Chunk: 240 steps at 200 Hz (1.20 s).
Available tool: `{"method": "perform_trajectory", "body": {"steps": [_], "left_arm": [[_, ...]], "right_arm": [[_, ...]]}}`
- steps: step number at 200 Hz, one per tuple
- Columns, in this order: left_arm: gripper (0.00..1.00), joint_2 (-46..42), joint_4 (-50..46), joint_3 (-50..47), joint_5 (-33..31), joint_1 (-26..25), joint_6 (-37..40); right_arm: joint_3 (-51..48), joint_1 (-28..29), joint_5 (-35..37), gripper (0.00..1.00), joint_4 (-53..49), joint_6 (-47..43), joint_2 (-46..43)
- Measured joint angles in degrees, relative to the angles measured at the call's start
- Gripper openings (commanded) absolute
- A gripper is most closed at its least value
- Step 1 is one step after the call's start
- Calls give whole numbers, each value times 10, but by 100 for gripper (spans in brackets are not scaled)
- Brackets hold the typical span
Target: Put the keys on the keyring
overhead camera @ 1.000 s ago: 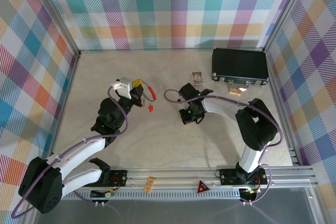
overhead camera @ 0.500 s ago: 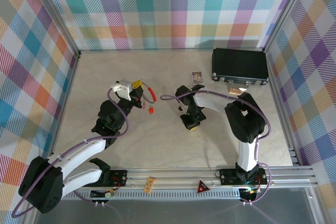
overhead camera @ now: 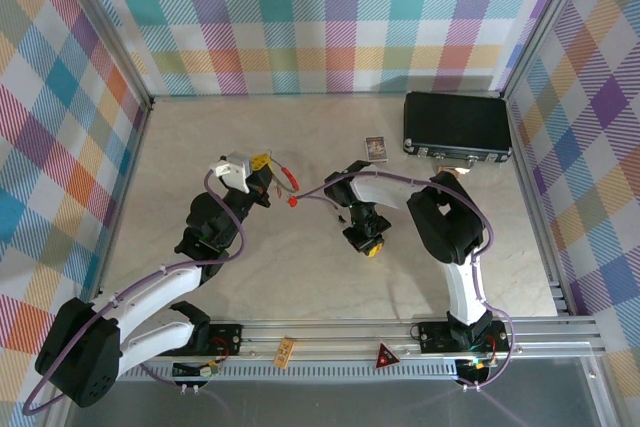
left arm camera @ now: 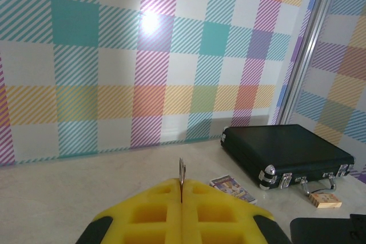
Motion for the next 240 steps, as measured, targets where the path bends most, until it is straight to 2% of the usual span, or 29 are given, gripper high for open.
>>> {"method": "perform_trajectory", "body": {"steps": [21, 31, 89, 105, 131, 183, 217, 240], "left_arm": [[0, 0, 0, 0, 0, 0, 0], [0, 0, 0, 0, 0, 0, 0], [0, 0, 0, -1, 0, 0, 0], [0, 0, 0, -1, 1, 0, 0], [0, 0, 0, -1, 2, 0, -1], [0, 21, 0, -1, 15, 0, -15], [0, 46, 0, 0, 28, 0, -26], [0, 54, -1, 5, 36, 0, -30]], "right_arm": [[3, 0, 3, 0, -8, -4, 4], [3, 0, 4, 7, -8, -4, 4], [5, 0, 2, 21, 3, -3, -2], [4, 0, 0, 28, 12, 2, -21], [-20, 0, -8, 31, 45, 14, -81], [-191, 0, -8, 36, 184, 73, -263], [-356, 11, 8, 41, 348, 105, -400], [-446, 42, 40, 42, 450, 114, -451]]}}
